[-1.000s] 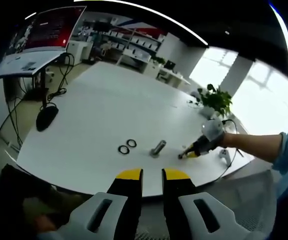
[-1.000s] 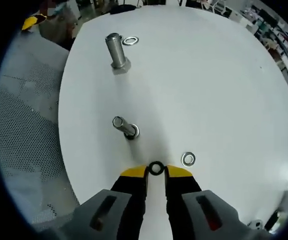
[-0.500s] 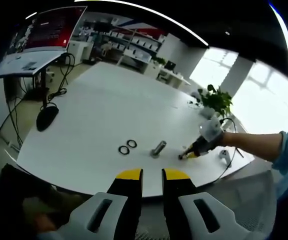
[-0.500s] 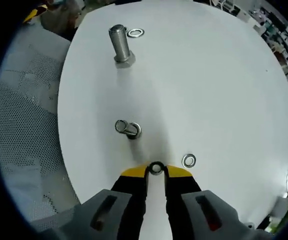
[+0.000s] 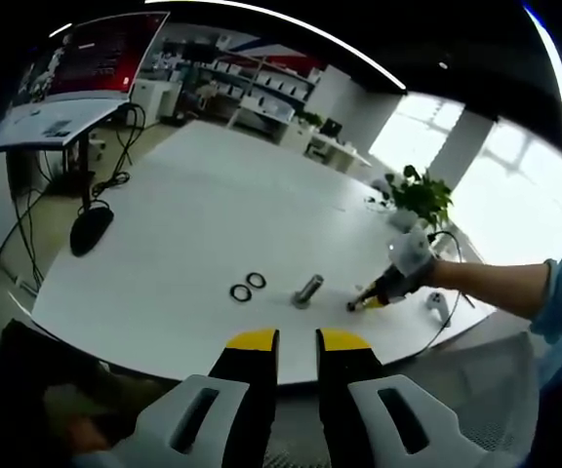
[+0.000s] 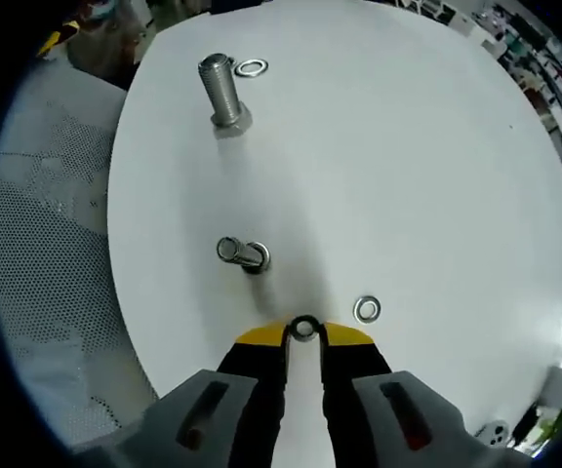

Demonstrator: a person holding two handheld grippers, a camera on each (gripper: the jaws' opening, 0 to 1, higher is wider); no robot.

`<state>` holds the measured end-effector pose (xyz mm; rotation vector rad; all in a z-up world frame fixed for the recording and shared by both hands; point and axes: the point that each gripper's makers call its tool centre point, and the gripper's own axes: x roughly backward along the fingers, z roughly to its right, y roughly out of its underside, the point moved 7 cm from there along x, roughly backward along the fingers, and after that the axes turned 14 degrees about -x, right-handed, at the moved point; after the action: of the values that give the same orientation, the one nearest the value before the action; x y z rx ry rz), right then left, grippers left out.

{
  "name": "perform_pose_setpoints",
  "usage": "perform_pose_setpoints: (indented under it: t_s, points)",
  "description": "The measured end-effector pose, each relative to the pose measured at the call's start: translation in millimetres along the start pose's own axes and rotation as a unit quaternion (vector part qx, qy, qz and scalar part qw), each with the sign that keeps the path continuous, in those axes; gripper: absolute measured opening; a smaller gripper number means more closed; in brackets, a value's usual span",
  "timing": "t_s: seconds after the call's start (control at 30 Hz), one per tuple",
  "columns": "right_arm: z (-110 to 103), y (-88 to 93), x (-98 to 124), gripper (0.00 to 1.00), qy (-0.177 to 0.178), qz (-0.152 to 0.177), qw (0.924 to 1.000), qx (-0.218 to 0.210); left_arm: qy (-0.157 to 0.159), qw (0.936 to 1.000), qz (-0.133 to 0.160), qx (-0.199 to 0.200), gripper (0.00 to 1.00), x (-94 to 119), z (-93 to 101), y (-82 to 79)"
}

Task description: Place the washer onto the threaded stud by aligning its center hole with the stud, sliding it down to the base, and recovering from edge contact or off-axis alignment until the washer reaches the visible bottom stop.

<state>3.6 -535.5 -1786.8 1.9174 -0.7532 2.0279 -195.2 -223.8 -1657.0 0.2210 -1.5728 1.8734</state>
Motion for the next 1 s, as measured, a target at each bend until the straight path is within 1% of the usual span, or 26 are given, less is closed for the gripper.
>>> perform_pose_setpoints:
  t_s: [0.07,0.13,0.27,0.53,0.67,0.77,0.93,1.0]
  points:
    - [-0.7,0.9,0.7,0.14,0.005,0.005,1.0000,0.004,0.000,1.0000,0.001,0.000,0.12,-0.1,-0.1,-0.1]
    - [-0.6,1.5,0.7,0.14,0.009,0.004,0.9999,0.009,0.000,1.0000,0.001,0.000,0.12,-0.1,0.1,-0.2]
    - [-1.6,-0.7,5.5,0.14,0.008,0.015,0.9998,0.003,0.000,1.0000,0.002,-0.001,0.12,-0.1,0.2,-0.2]
    - [-9.7,-13.3,33.6,0.14,-0.002,0.048,0.9988,0.008,0.001,1.0000,0.002,-0.001,0.12,-0.4,0.5,-0.4]
    - [-10.3,-16.5,45.1,0.14,0.008,0.058,0.9982,0.012,0.001,1.0000,0.003,-0.002,0.12,-0.5,0.5,-0.6]
    - [-12.9,-18.7,53.1,0.14,0.005,0.068,0.9976,0.011,0.002,1.0000,0.001,-0.003,0.12,-0.5,0.8,-0.3]
    - [-15.4,-22.9,68.5,0.13,0.015,0.077,0.9967,0.022,0.004,1.0000,0.000,-0.003,0.12,-0.4,0.8,-0.2]
    - [-16.3,-26.0,74.7,0.13,0.012,0.084,0.9962,0.016,0.004,1.0000,0.000,-0.004,0.12,-0.4,0.7,-0.1]
